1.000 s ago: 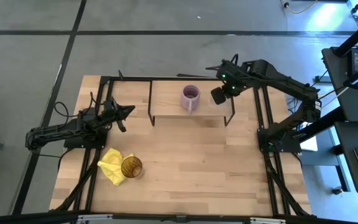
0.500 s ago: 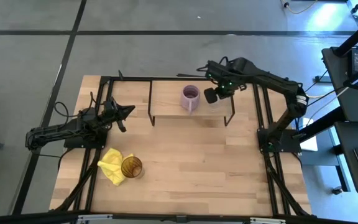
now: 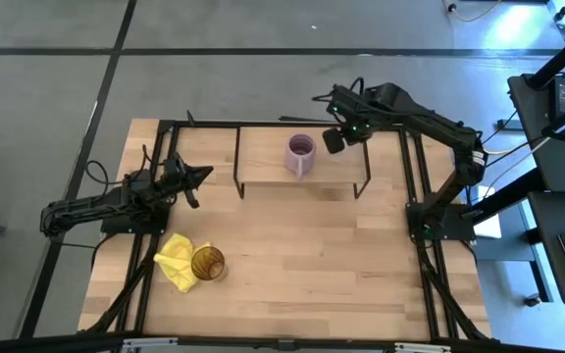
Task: Stack small to large cups/mugs on shelf
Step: Put the transparent mug on the shelf, then put the brown glass on the shelf
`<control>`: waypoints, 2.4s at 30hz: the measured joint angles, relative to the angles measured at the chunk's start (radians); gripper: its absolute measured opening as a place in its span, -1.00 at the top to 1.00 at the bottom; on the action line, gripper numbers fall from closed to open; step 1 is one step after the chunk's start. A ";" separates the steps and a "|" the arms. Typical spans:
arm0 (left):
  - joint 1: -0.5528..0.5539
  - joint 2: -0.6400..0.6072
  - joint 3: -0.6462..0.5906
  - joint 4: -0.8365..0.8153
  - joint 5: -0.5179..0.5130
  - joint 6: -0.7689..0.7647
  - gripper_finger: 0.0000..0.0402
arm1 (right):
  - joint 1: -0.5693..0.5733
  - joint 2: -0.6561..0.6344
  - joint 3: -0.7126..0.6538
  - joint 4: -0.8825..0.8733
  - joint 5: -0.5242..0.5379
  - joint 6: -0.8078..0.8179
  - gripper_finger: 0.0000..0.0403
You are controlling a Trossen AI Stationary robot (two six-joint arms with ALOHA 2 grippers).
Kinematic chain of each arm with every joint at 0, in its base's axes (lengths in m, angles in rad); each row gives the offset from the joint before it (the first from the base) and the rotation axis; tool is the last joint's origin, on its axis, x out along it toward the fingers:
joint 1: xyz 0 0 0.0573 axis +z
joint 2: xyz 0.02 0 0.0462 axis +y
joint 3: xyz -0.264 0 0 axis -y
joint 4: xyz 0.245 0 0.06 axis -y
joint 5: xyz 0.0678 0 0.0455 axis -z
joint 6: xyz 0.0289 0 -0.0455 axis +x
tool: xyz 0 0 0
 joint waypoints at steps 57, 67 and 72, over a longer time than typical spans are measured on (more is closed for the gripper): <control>0.000 0.000 0.000 0.000 0.000 0.000 1.00 | 0.041 -0.008 0.183 0.008 -0.002 -0.068 0.44; 0.000 0.000 0.000 0.000 0.000 0.000 1.00 | 0.173 -0.004 0.269 0.196 -0.053 -0.101 0.81; 0.000 0.000 0.000 0.000 0.000 0.000 1.00 | 0.191 0.010 0.269 0.197 -0.054 -0.102 0.97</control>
